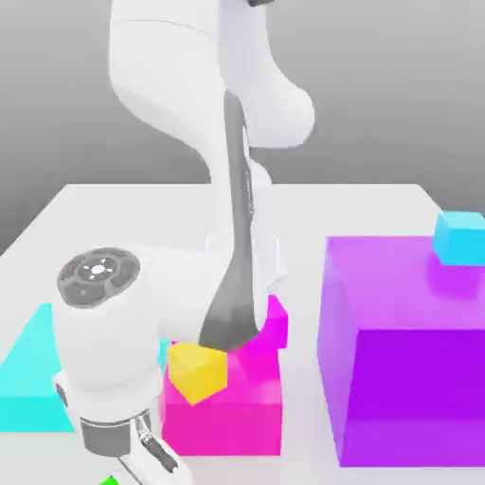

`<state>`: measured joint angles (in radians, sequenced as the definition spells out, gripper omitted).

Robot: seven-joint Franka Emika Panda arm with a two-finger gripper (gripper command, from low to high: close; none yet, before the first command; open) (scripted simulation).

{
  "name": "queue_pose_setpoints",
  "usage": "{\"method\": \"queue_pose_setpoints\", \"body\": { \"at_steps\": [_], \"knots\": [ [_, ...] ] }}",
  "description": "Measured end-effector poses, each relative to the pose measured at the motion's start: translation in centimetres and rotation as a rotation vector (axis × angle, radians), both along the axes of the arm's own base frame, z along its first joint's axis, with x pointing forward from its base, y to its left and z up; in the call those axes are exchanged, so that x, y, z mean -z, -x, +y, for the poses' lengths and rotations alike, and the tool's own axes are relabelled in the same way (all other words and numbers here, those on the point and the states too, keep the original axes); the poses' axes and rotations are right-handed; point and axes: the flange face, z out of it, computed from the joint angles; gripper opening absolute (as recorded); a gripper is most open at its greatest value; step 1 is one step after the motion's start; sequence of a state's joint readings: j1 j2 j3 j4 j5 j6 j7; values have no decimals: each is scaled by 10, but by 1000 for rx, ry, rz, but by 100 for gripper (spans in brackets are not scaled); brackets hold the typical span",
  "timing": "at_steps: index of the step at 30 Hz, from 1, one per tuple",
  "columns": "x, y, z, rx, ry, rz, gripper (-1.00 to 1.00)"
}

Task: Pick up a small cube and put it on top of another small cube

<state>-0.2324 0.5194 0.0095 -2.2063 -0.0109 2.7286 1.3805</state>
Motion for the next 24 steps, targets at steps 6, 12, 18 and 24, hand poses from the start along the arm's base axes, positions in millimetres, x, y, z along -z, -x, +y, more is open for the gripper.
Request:
{"method": "queue_pose_setpoints", "body": {
  "at_steps": [6, 12, 18, 24],
  "knots": [
    [-46, 0, 1, -6, -1, 1, -100],
    [-104, 13, 62, -182, -5, -9, -100],
    [-152, 53, 111, -268, 9, -5, -100],
    [-187, 103, 140, -323, 23, -1, -100]
  ]
}}
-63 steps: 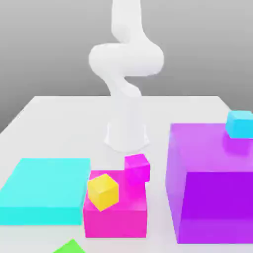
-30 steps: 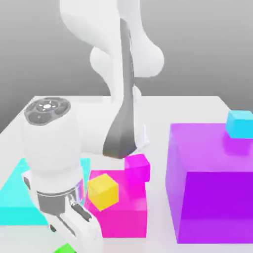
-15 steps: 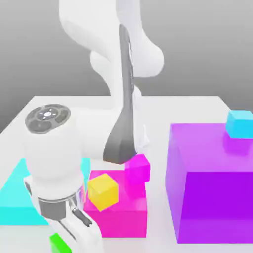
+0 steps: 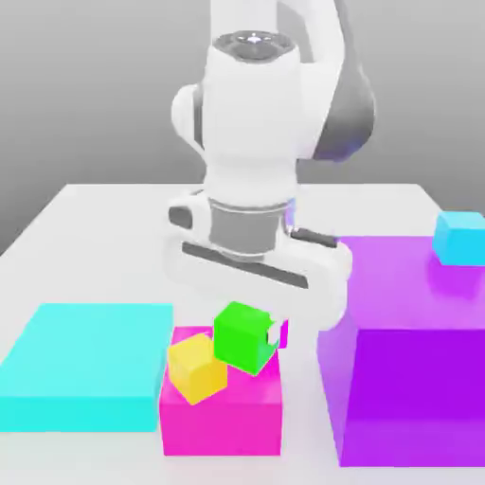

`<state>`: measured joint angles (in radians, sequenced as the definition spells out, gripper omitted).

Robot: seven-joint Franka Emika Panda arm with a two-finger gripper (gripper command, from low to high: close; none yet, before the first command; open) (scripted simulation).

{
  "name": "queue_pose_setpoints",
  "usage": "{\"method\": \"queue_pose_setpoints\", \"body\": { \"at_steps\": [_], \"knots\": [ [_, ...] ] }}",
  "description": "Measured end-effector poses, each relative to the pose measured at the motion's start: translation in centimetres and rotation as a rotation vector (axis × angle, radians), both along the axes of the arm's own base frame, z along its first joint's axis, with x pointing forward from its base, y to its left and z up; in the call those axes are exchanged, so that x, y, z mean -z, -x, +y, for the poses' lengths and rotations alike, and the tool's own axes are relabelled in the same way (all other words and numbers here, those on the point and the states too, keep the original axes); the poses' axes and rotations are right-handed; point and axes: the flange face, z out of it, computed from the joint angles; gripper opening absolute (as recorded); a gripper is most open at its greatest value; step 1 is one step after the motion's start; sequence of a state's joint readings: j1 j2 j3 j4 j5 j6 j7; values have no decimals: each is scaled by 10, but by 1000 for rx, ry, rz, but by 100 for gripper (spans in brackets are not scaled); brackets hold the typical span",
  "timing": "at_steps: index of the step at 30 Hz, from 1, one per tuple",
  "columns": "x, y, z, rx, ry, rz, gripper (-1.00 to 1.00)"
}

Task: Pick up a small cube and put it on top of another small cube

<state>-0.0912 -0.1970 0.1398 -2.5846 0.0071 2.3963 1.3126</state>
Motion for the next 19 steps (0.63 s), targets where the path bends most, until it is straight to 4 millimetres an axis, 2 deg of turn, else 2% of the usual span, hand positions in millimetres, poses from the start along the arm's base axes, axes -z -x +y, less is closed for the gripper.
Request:
{"method": "queue_pose_setpoints", "body": {
  "at_steps": [4, 10, 15, 16, 19],
  "knots": [
    [-15, 36, 15, -23, 7, 1, -100],
    [-23, 90, 12, 77, -17, 4, -100],
    [25, 95, 8, 115, -25, 6, -100],
    [36, 96, 8, 115, -25, 5, 100],
    [36, 96, 8, 115, -25, 5, 100]
  ]
}}
